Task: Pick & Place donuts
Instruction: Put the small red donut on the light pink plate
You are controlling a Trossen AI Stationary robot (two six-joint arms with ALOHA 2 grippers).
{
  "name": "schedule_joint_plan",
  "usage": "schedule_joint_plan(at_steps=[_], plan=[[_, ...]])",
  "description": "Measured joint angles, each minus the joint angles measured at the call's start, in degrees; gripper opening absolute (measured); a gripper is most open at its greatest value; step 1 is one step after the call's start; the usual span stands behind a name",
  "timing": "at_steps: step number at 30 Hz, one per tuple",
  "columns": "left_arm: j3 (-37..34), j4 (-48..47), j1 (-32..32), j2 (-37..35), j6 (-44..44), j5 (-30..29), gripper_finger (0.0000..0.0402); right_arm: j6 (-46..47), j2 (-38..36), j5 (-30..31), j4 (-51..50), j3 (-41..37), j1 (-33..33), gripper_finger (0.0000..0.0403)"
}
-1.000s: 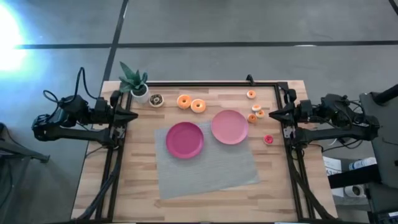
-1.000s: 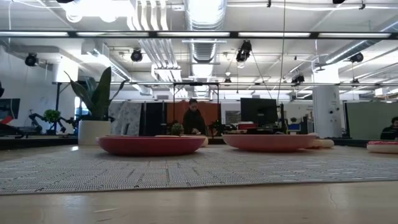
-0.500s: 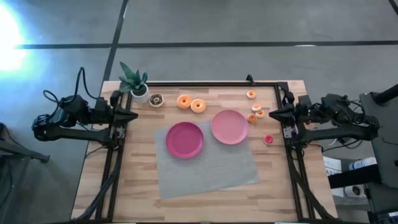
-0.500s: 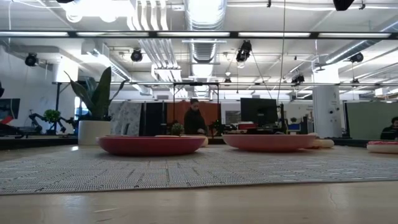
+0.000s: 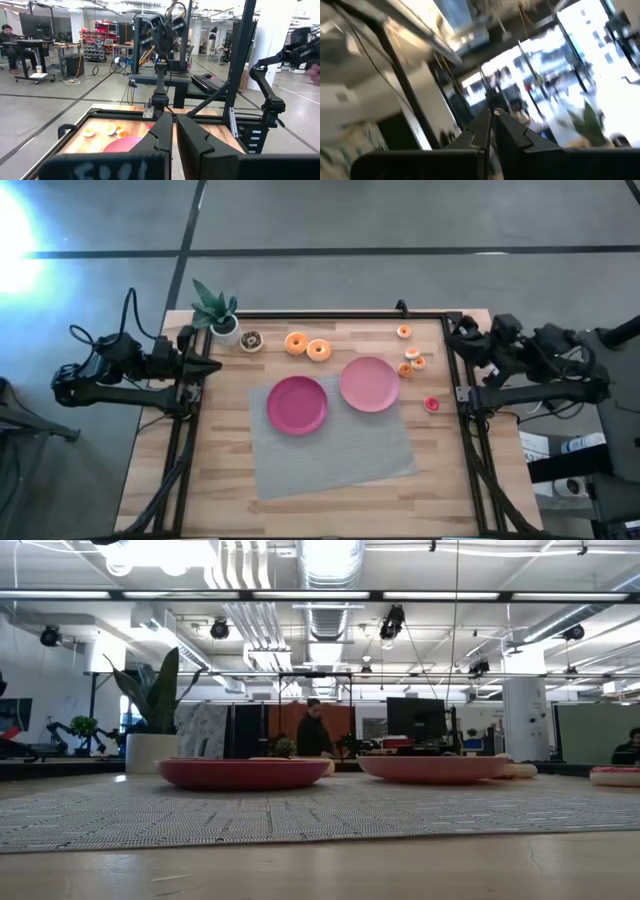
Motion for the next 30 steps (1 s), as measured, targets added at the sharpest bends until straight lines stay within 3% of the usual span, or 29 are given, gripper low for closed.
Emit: schedule_joint_plan(at_steps=[6,9,11,18,25,30], plan=[[-0.04,5.34,0.0,0.75,-14.2,-0.49,0.0,-4.07,4.0,4.46,9.14,0.0,0.0,0.0018],[-0.02,5.84,0.0,0.92,-19.86,-0.56,0.0,-3.32,5.67,10.19,11.25,0.0,0.0,0.0018],[-0.02,6.34,0.0,1.11,-20.37,-0.58,0.0,-2.56,6.89,13.15,12.19,0.0,0.0,0.0018],[-0.02,6.26,0.0,3.68,-20.57,-0.91,0.0,-3.41,11.12,13.93,14.08,0.0,-0.02,0.0018],[-0.03,7.54,0.02,7.55,-22.32,-1.34,0.0,-3.47,13.23,26.62,14.6,0.0,-0.16,0.0018],[-0.03,14.44,0.02,9.46,-25.98,-1.34,0.0,-4.03,13.86,26.31,17.09,0.0,-0.13,0.0018]])
